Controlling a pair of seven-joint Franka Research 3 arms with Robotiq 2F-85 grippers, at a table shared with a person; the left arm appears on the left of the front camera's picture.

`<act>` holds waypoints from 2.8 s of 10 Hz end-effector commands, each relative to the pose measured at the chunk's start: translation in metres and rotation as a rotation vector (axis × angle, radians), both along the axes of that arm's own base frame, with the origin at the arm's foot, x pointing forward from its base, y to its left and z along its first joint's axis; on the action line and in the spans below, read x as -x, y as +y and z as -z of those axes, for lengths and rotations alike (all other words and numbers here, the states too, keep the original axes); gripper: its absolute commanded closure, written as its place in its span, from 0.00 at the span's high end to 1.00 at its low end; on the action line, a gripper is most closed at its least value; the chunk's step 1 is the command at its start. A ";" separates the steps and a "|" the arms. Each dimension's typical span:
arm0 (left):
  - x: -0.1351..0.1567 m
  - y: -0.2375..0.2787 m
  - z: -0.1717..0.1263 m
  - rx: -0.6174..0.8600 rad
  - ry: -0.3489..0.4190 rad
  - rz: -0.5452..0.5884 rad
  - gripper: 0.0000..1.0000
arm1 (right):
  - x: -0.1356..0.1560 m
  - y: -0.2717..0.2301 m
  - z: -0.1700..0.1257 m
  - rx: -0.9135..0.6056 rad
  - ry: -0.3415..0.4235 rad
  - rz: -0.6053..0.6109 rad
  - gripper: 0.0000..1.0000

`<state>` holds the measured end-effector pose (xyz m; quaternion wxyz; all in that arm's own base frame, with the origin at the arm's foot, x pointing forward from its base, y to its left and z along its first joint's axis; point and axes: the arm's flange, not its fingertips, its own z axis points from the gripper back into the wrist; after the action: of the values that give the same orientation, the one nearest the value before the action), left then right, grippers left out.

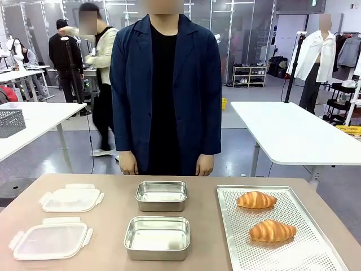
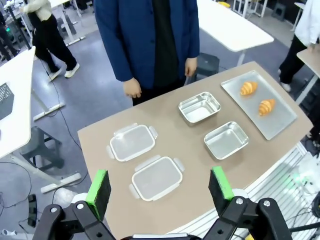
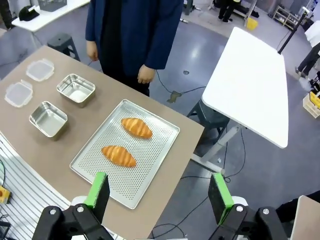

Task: Place the bread into the airtight container.
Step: Pick up a Butter Roll and place it into an empty Airtight Container.

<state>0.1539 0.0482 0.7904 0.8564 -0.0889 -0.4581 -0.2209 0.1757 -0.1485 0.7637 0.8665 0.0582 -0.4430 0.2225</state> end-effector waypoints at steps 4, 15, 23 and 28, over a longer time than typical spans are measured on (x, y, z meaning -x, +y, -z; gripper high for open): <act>0.000 0.000 0.000 0.000 0.000 0.000 1.00 | 0.000 0.000 0.000 0.000 0.000 0.000 1.00; 0.000 0.000 0.000 0.000 0.000 0.000 1.00 | -0.141 0.143 0.169 0.652 0.222 -0.910 1.00; 0.000 0.000 0.000 0.000 0.000 0.000 1.00 | -0.152 0.153 0.229 0.626 0.346 -0.929 1.00; 0.000 0.000 0.000 0.000 0.000 0.000 1.00 | -0.195 0.185 0.277 0.632 0.389 -0.967 1.00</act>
<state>0.1540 0.0492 0.7895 0.8568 -0.0886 -0.4585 -0.2185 0.3509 0.0283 0.5007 0.7156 0.0318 -0.1091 0.6892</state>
